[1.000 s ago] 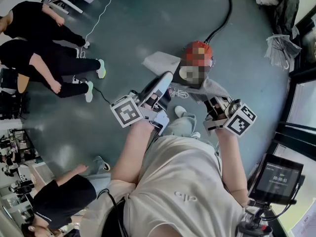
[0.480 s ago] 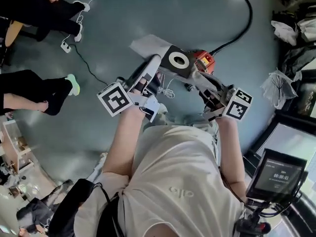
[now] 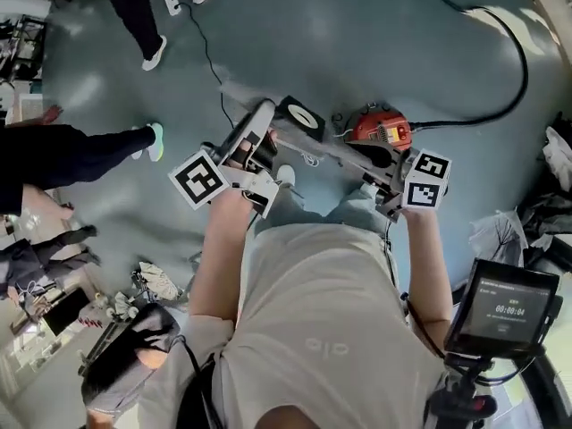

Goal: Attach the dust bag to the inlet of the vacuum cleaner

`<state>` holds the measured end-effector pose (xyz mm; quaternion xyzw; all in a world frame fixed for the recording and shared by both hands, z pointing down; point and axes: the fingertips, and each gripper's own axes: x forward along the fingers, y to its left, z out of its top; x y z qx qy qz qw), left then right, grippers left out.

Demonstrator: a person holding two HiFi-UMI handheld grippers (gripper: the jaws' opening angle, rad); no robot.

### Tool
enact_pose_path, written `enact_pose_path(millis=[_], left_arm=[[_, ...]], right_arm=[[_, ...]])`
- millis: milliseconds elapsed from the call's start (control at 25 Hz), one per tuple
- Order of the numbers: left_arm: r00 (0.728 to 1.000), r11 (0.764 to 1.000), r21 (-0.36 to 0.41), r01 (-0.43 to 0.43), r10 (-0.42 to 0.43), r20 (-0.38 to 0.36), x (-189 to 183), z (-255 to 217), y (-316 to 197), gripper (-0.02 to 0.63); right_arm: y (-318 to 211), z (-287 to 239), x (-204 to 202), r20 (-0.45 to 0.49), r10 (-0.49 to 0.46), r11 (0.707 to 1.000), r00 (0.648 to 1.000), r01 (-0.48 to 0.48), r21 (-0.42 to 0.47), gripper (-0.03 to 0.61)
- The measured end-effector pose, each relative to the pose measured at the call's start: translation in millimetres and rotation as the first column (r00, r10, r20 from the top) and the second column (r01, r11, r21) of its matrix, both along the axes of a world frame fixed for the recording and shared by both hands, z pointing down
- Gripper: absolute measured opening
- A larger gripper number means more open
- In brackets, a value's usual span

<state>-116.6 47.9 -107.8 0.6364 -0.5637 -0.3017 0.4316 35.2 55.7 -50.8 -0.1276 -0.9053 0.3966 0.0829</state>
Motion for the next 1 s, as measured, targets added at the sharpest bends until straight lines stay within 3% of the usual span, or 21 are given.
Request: enact_pose_path(millis=[160, 360, 440, 520, 600, 760, 880, 1000], left_arm=[[0.994, 0.991, -0.079, 0.111, -0.112, -0.015, -5.2, 20.5, 10.8, 0.031], [0.99, 0.98, -0.159, 0.119, -0.128, -0.052, -13.0, 50.9, 17.7, 0.029], [0.988, 0.977, -0.17, 0.131, -0.143, -0.058, -19.1, 56.8, 20.4, 0.026], [0.989, 0.98, -0.159, 0.123, -0.135, -0.064, -23.2, 60.9, 17.3, 0.025], [0.994, 0.979, -0.183, 0.089, -0.1, -0.052, -25.4, 82.9, 10.6, 0.025], [1.0, 0.944, -0.329, 0.02, -0.024, -0.009, -19.4, 181.3, 3.1, 0.025], [0.999, 0.909, -0.416, 0.011, 0.007, 0.042, -14.3, 243.9, -6.5, 0.025], [0.999, 0.884, -0.467, 0.028, -0.005, 0.051, -13.2, 312.4, -5.1, 0.025]], right_arm=[[-3.2, 15.7, 12.2, 0.057, -0.152, 0.985, 0.987, 0.156, -0.068, 0.061], [6.9, 21.4, 25.9, 0.113, -0.267, 0.95, 0.957, 0.281, -0.137, 0.08], [6.2, 27.0, 39.4, 0.11, -0.272, 0.947, 0.956, 0.286, -0.147, 0.08], [-7.7, 41.5, 51.7, 0.058, -0.204, 0.967, 0.977, 0.21, -0.143, 0.08], [-31.4, 66.0, 51.8, -0.015, -0.067, 0.991, 0.998, 0.065, -0.118, 0.08], [-53.0, 123.9, 21.9, -0.096, 0.172, 0.984, 0.98, -0.176, -0.027, 0.08], [-55.7, 160.8, -9.6, -0.122, 0.262, 0.962, 0.957, -0.248, 0.114, 0.08], [-38.5, 217.6, -35.5, -0.186, 0.283, 0.948, 0.941, -0.246, 0.201, 0.08]])
